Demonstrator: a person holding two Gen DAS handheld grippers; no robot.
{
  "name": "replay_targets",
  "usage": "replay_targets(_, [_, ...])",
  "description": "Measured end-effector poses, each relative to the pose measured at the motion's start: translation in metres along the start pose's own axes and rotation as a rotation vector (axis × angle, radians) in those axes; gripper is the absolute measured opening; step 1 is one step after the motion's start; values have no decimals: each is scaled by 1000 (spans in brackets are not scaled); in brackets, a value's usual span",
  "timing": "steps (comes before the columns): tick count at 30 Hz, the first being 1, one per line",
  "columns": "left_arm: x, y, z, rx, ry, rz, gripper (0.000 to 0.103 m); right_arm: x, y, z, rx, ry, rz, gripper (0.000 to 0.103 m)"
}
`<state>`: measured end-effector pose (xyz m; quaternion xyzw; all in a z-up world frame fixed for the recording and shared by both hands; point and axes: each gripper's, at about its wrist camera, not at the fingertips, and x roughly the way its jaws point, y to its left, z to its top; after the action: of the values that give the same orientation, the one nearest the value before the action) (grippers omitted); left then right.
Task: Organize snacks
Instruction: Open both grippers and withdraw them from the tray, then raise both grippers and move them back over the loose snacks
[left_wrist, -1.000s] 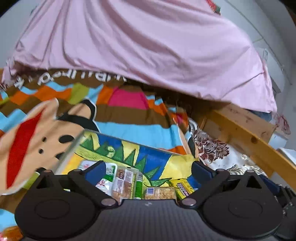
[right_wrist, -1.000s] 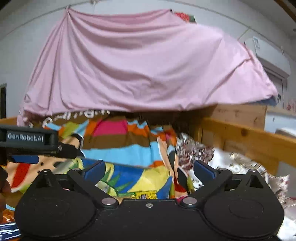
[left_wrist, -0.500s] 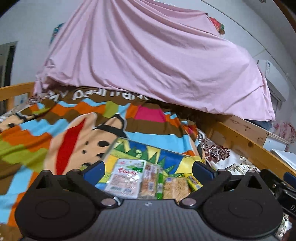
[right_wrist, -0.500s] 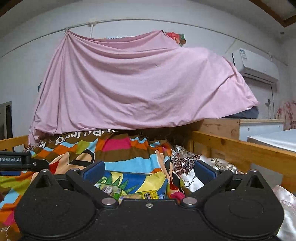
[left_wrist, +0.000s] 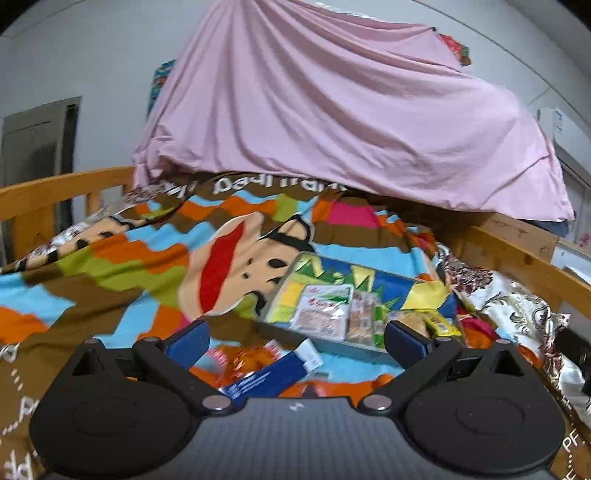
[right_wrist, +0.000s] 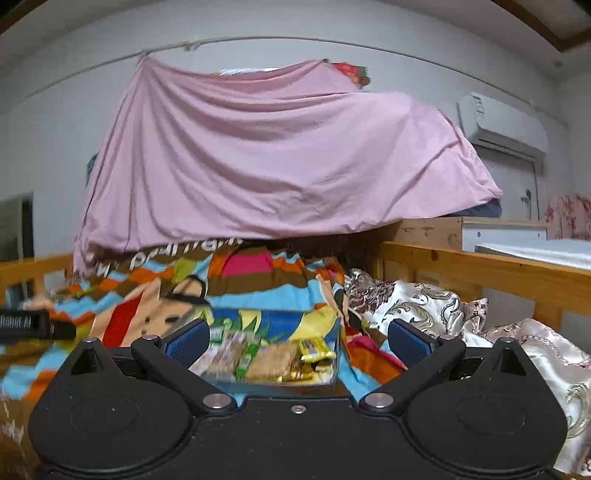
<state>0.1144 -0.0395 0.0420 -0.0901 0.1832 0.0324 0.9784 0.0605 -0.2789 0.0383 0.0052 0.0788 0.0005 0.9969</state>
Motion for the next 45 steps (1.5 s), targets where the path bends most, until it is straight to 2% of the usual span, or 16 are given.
replay_targets(3, [-8,8,-8,-18,14,15,103,-9,10,-8,-15,9,24,102])
replay_targets(9, [-17,21,-19,-25,32,33,103,-24,22,-15,-51,-31,47,102])
replay_targets(15, [-23,26,-26,-6,45,57,103,-22,25,-18,-40,-17,54,102])
replay_targets(28, [-14,26,-36,60,87,129,103,1,34,-27,-30,72,94,102])
replay_targets(38, [-10,33,-30,-43,134,176,102,16,39,-27,-5,130,156,102])
replay_targets(45, [-18,23,-26,-36,138,242,102,25,45,-22,17,174,233,102])
